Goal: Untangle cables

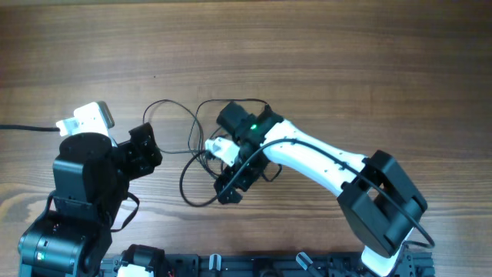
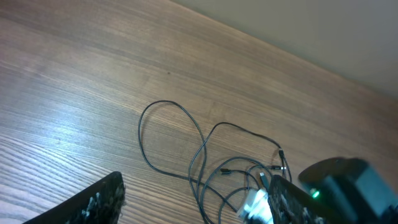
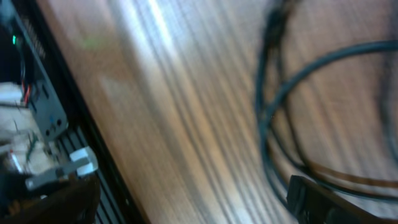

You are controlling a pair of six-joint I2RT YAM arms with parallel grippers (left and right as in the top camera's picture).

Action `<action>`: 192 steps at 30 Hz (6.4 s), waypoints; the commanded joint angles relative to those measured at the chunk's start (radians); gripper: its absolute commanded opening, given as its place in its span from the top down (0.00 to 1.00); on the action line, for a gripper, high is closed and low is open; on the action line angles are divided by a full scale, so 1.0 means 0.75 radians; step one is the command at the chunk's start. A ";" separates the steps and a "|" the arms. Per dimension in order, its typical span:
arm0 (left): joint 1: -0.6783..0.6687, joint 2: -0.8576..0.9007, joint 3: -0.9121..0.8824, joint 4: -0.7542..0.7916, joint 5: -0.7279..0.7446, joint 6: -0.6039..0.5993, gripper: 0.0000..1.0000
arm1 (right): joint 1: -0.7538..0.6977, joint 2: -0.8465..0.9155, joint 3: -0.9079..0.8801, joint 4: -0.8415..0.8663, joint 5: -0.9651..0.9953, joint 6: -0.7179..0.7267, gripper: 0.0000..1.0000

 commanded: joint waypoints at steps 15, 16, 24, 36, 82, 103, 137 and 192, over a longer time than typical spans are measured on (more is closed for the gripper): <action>0.000 0.001 0.017 -0.045 -0.025 -0.013 0.21 | 0.030 0.034 -0.081 0.021 0.418 0.172 0.10; 0.000 0.001 0.017 -0.045 -0.025 -0.013 0.21 | 0.029 0.034 -0.094 0.031 0.426 0.173 0.10; 0.000 0.001 0.017 -0.046 -0.025 -0.012 0.20 | 0.028 0.034 -0.192 0.136 0.429 0.269 0.10; 0.000 0.001 0.017 -0.050 -0.020 -0.013 0.20 | 0.033 0.034 -0.212 0.260 0.277 0.660 0.21; 0.001 0.001 0.017 -0.025 0.008 -0.002 0.21 | 0.034 0.034 -0.212 0.584 0.416 0.794 0.01; 0.001 0.002 0.017 -0.025 0.009 -0.003 0.21 | 0.034 0.034 -0.212 0.446 0.188 0.108 0.03; 0.000 0.002 0.017 -0.031 0.009 -0.003 0.20 | 0.004 -0.039 0.007 0.417 0.113 0.432 0.96; -0.200 0.592 -0.079 -0.008 0.976 0.778 0.51 | -0.239 -1.023 0.649 0.329 1.493 0.540 0.96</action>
